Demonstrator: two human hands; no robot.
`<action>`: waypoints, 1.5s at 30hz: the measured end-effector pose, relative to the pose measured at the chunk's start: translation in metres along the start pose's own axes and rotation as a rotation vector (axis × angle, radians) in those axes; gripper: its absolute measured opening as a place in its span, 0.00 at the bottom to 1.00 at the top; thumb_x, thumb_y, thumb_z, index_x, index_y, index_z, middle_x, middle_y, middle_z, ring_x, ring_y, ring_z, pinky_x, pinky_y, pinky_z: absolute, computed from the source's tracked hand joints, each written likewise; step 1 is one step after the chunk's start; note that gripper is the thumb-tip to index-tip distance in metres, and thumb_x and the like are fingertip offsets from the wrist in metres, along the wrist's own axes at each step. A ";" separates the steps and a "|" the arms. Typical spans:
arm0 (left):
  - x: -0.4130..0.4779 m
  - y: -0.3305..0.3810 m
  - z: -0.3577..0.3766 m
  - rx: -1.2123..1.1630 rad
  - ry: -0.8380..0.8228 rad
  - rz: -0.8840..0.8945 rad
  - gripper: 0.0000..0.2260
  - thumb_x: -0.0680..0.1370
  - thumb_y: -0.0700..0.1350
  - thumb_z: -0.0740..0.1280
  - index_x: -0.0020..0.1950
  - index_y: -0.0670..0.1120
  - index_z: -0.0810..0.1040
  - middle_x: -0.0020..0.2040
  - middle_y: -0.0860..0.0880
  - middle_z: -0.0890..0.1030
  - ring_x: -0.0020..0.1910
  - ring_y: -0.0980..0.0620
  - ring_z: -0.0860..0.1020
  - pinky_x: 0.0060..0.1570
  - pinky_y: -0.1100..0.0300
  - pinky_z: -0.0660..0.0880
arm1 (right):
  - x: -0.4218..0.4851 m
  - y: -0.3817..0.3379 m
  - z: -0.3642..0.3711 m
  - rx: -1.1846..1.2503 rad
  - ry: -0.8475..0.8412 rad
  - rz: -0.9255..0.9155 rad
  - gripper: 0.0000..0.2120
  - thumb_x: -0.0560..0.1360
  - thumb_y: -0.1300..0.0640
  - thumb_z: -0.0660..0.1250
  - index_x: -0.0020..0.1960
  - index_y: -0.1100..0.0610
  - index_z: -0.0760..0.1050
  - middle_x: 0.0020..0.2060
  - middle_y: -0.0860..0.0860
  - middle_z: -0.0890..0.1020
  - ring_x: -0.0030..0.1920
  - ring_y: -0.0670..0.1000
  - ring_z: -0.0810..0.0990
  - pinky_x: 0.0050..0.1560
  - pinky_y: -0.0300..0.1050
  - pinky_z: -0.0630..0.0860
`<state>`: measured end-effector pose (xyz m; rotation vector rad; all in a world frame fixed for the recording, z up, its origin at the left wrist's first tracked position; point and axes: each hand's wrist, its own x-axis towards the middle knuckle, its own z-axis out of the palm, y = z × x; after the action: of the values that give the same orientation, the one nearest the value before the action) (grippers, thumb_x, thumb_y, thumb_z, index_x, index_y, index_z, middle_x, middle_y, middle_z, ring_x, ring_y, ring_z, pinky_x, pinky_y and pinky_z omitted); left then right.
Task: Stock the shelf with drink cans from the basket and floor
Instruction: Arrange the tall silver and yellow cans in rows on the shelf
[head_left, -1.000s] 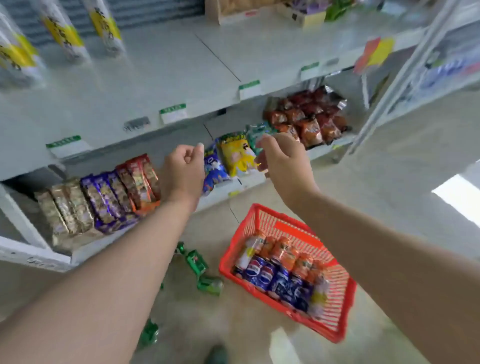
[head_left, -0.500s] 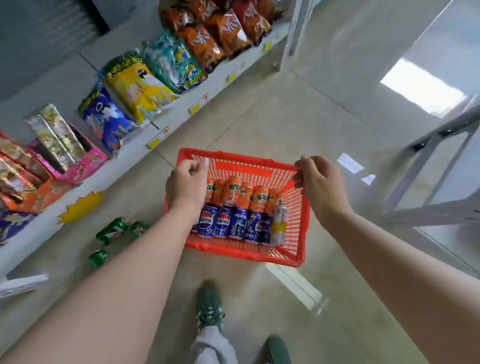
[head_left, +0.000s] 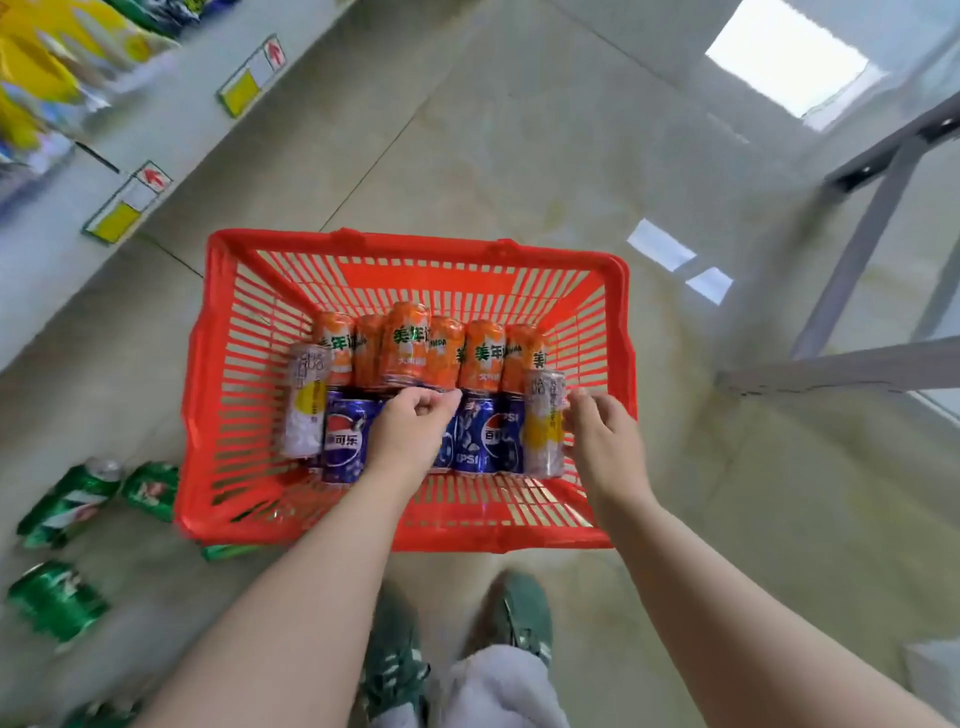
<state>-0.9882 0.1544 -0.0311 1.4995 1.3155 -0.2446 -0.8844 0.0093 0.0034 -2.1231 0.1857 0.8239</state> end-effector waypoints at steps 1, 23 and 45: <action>0.011 -0.002 0.009 0.000 0.041 0.000 0.13 0.75 0.60 0.64 0.47 0.51 0.77 0.46 0.53 0.80 0.44 0.51 0.78 0.43 0.56 0.76 | 0.010 0.012 0.004 -0.025 -0.020 0.000 0.15 0.80 0.45 0.57 0.56 0.52 0.77 0.52 0.49 0.82 0.53 0.51 0.79 0.57 0.55 0.76; 0.103 -0.083 -0.061 0.157 0.524 -0.146 0.26 0.72 0.55 0.71 0.63 0.40 0.73 0.61 0.41 0.76 0.59 0.40 0.74 0.58 0.48 0.72 | 0.090 0.075 0.104 -0.356 0.066 0.187 0.27 0.70 0.44 0.74 0.62 0.57 0.69 0.48 0.54 0.81 0.46 0.59 0.82 0.46 0.56 0.81; 0.063 -0.042 -0.094 0.256 0.439 -0.078 0.22 0.69 0.55 0.74 0.54 0.41 0.77 0.51 0.42 0.82 0.50 0.41 0.79 0.42 0.56 0.68 | 0.055 -0.009 0.093 -0.194 -0.229 -0.035 0.15 0.71 0.48 0.74 0.53 0.56 0.80 0.44 0.54 0.85 0.46 0.56 0.84 0.50 0.61 0.81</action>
<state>-1.0420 0.2574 -0.0620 1.7862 1.7441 -0.1407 -0.8838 0.0929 -0.0651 -2.1817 -0.0542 1.0931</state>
